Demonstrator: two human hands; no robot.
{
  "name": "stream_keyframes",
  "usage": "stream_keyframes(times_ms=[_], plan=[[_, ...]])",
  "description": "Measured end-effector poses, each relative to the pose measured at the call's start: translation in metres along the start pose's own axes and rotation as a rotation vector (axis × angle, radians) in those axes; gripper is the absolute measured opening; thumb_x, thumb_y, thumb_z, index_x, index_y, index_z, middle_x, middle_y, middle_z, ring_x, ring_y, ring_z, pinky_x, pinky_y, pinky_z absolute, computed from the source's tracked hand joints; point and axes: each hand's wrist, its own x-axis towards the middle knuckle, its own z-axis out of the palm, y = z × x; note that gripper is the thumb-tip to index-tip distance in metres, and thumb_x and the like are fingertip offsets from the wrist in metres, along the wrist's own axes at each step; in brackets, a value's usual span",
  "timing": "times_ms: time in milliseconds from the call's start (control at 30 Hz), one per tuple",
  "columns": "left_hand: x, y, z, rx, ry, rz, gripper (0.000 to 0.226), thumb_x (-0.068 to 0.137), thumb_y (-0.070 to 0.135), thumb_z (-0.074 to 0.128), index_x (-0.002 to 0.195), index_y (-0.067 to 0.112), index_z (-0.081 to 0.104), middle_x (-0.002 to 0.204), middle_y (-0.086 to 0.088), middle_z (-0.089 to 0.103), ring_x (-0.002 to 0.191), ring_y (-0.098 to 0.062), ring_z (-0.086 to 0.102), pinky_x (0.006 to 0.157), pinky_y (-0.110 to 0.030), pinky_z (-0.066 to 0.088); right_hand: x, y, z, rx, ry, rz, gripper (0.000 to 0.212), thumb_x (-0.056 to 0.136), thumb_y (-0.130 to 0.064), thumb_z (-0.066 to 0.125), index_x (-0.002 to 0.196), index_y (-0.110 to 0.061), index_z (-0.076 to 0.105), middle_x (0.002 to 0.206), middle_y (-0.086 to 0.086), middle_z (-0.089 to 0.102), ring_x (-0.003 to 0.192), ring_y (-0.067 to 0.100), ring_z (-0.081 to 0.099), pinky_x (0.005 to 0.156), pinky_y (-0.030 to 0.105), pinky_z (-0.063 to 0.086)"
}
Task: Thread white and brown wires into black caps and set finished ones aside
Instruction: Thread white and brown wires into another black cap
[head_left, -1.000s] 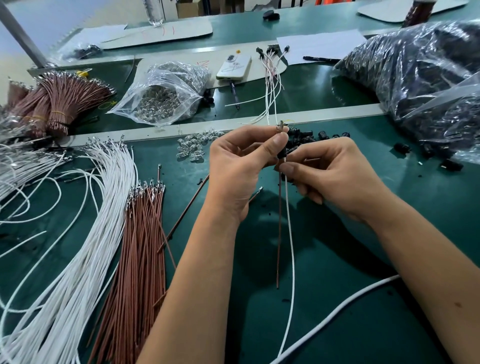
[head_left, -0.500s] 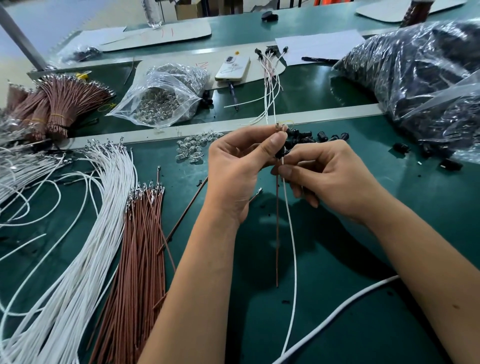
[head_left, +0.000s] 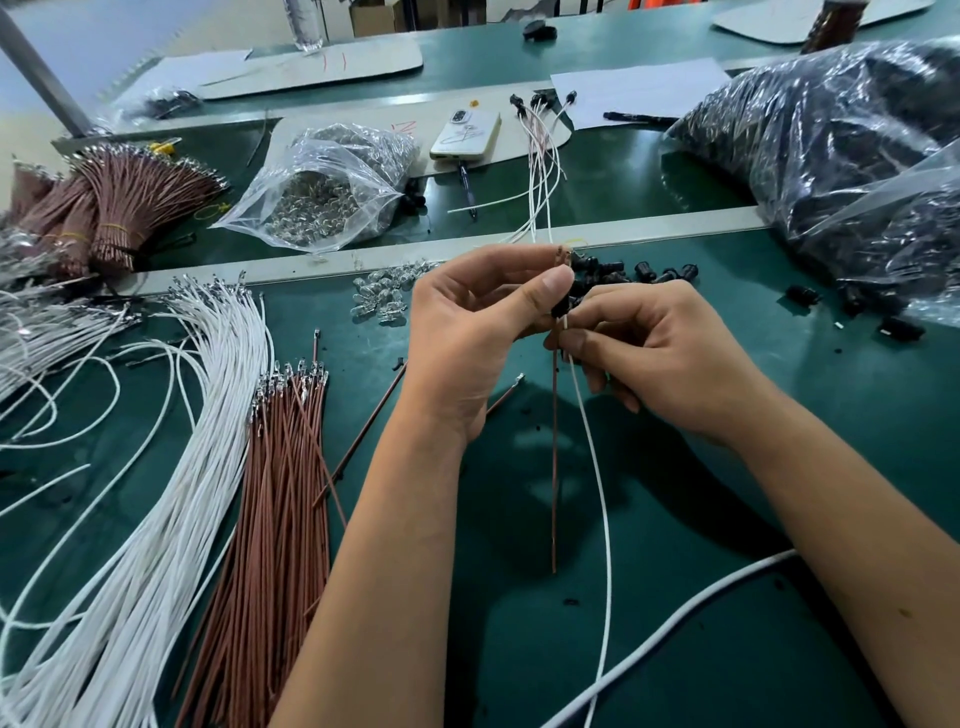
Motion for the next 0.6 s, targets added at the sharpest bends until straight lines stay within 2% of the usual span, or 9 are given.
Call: stream_keyframes(times_ms=[67, 200, 333, 467, 600], plan=[[-0.0001, 0.0004, 0.0005, 0.031, -0.002, 0.013, 0.015, 0.081, -0.001, 0.077, 0.085, 0.014, 0.077, 0.081, -0.003, 0.074, 0.074, -0.015, 0.067, 0.075, -0.038, 0.057, 0.0000, -0.0010, 0.0001, -0.012, -0.005, -0.018, 0.009, 0.097, -0.014, 0.071, 0.092, -0.009, 0.078, 0.067, 0.007, 0.062, 0.043, 0.009, 0.052, 0.042, 0.021, 0.040], [-0.0002, 0.0003, 0.0008, 0.064, 0.022, 0.014, 0.014, 0.082, -0.001, 0.077, 0.082, 0.013, 0.076, 0.076, 0.000, 0.073, 0.070, -0.013, 0.066, 0.071, -0.037, 0.058, 0.0006, -0.0015, 0.0010, -0.051, -0.024, -0.061, 0.010, 0.096, -0.011, 0.070, 0.091, -0.006, 0.077, 0.068, -0.005, 0.059, 0.045, 0.005, 0.055, 0.048, 0.009, 0.038], [0.0003, -0.0002, -0.0004, 0.068, 0.033, 0.016, 0.017, 0.082, -0.002, 0.077, 0.078, 0.014, 0.075, 0.077, -0.001, 0.073, 0.069, -0.015, 0.066, 0.069, -0.036, 0.060, 0.0009, -0.0019, 0.0014, -0.090, -0.036, -0.097, 0.012, 0.096, -0.018, 0.070, 0.092, -0.010, 0.078, 0.071, -0.007, 0.060, 0.049, 0.006, 0.056, 0.050, 0.009, 0.038], [0.0006, -0.0005, -0.0019, 0.074, 0.033, 0.003, 0.013, 0.081, -0.003, 0.077, 0.080, 0.010, 0.074, 0.076, -0.003, 0.073, 0.069, -0.016, 0.066, 0.068, -0.034, 0.060, 0.0020, -0.0004, 0.0004, -0.152, -0.056, -0.121, 0.011, 0.098, -0.008, 0.068, 0.094, -0.010, 0.078, 0.077, -0.006, 0.062, 0.056, 0.012, 0.061, 0.056, 0.012, 0.041], [0.0006, -0.0010, -0.0026, 0.070, 0.033, -0.024, 0.013, 0.081, -0.005, 0.077, 0.083, 0.008, 0.074, 0.076, -0.004, 0.073, 0.072, -0.021, 0.066, 0.077, -0.046, 0.059, 0.0026, -0.0011, -0.0008, -0.195, -0.075, -0.152, 0.022, 0.098, 0.000, 0.066, 0.090, -0.019, 0.076, 0.079, -0.003, 0.062, 0.062, 0.018, 0.063, 0.061, 0.018, 0.044]])
